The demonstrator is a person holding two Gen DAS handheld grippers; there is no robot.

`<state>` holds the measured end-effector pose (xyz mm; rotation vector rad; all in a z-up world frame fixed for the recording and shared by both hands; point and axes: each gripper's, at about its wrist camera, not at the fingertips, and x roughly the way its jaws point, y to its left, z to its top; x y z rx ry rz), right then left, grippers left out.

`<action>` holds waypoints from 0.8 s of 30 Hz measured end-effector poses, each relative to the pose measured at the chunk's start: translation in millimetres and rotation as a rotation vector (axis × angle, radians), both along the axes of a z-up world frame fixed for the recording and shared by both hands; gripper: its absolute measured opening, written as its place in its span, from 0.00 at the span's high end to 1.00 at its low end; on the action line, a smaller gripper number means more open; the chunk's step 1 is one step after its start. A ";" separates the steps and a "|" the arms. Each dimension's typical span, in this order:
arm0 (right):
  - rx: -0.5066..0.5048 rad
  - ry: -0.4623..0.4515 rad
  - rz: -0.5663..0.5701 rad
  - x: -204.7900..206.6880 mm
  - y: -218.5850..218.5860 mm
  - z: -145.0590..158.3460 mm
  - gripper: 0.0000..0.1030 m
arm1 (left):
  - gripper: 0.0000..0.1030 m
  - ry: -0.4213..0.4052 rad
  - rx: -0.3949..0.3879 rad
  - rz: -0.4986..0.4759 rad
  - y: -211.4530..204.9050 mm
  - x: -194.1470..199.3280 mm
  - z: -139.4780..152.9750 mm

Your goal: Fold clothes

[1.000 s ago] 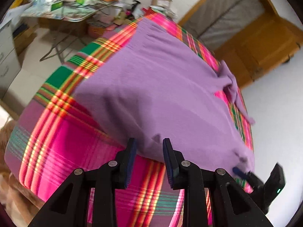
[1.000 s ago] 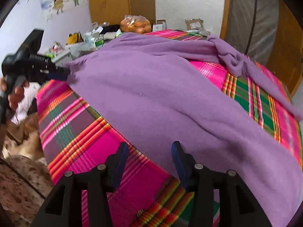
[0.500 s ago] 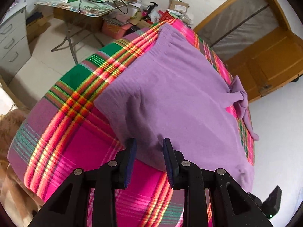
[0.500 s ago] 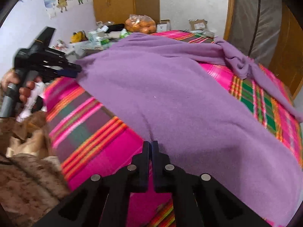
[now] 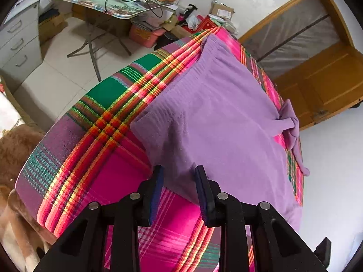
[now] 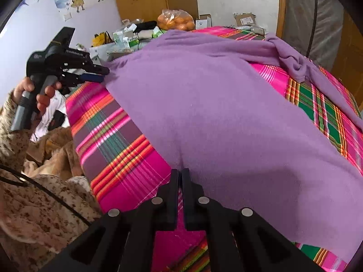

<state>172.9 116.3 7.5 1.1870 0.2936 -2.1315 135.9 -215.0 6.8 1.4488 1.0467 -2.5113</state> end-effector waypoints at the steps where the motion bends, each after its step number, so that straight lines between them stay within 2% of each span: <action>1: -0.019 0.003 -0.003 -0.3 4.5 4.6 0.96 | 0.71 0.012 -0.009 -0.003 1.6 0.6 3.5; 5: -0.078 0.065 -0.101 -7.8 40.4 24.2 0.94 | 0.71 0.065 -0.054 -0.018 8.9 2.8 19.5; 6: -0.070 0.086 -0.158 -12.8 53.0 26.5 0.89 | 0.71 0.088 -0.082 -0.025 12.8 3.3 26.1; 9: -0.061 0.116 -0.350 -33.5 95.0 29.7 0.83 | 0.71 0.152 -0.150 -0.062 27.3 0.3 42.4; 12: -0.095 0.101 -0.475 -58.0 131.0 32.2 0.78 | 0.71 0.176 -0.147 -0.147 48.3 -13.3 46.5; 14: -0.084 0.112 -0.530 -72.1 143.8 34.4 0.73 | 0.71 0.170 -0.140 -0.209 66.0 -24.0 44.5; 17: -0.086 0.109 -0.525 -91.2 146.2 34.1 0.71 | 0.71 0.163 -0.127 -0.307 94.6 -40.7 41.1; 19: -0.083 0.102 -0.506 -102.1 144.5 30.6 0.66 | 0.71 0.156 -0.117 -0.369 113.5 -50.8 38.2; 24: -0.038 0.076 -0.431 -126.5 122.9 12.6 0.60 | 0.71 0.122 -0.120 -0.442 141.9 -65.4 28.9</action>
